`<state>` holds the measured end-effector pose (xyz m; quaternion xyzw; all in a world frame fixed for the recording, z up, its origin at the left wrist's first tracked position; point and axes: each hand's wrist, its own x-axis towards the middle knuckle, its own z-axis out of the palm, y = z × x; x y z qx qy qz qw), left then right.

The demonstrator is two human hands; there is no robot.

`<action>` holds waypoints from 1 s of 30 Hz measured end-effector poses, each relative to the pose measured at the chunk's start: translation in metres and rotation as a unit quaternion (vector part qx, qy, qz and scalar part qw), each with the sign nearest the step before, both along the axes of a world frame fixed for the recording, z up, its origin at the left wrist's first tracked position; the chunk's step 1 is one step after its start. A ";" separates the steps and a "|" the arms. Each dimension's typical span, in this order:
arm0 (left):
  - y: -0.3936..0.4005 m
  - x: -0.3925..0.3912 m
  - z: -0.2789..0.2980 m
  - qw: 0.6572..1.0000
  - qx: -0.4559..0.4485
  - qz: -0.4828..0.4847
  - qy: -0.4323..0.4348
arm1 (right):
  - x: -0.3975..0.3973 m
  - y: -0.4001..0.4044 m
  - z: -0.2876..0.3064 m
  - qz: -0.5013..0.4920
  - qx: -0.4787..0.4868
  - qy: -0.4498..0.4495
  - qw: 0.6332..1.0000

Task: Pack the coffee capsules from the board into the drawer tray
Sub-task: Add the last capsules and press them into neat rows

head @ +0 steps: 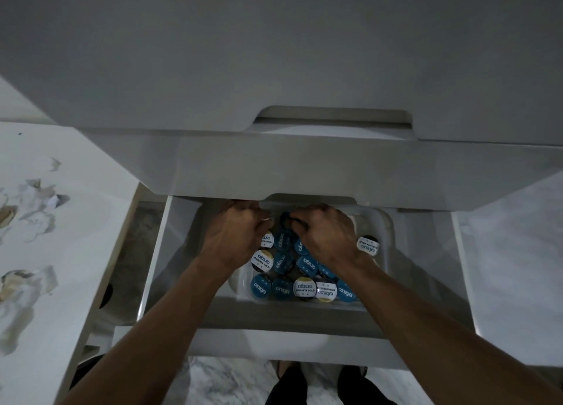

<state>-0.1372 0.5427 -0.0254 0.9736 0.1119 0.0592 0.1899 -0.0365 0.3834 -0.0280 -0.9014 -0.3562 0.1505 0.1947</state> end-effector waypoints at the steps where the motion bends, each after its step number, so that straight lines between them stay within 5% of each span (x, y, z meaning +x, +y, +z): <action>1: -0.001 -0.001 0.001 1.000 -0.001 0.001 -0.004 | -0.001 -0.001 0.001 -0.001 0.006 -0.015 1.000; 9: -0.047 -0.016 0.036 0.998 -0.033 0.047 -0.036 | -0.017 -0.049 0.046 -0.037 0.079 -0.007 0.996; 17: -0.178 0.004 0.107 0.991 -0.005 0.033 -0.133 | -0.013 -0.198 0.104 -0.007 0.147 0.049 0.988; 24: -0.334 0.060 0.129 0.968 -0.044 -0.012 -0.245 | 0.052 -0.364 0.122 -0.070 0.175 0.047 0.981; 30: -0.400 0.117 0.118 0.973 -0.101 0.022 -0.208 | 0.120 -0.422 0.114 -0.102 0.146 0.030 0.984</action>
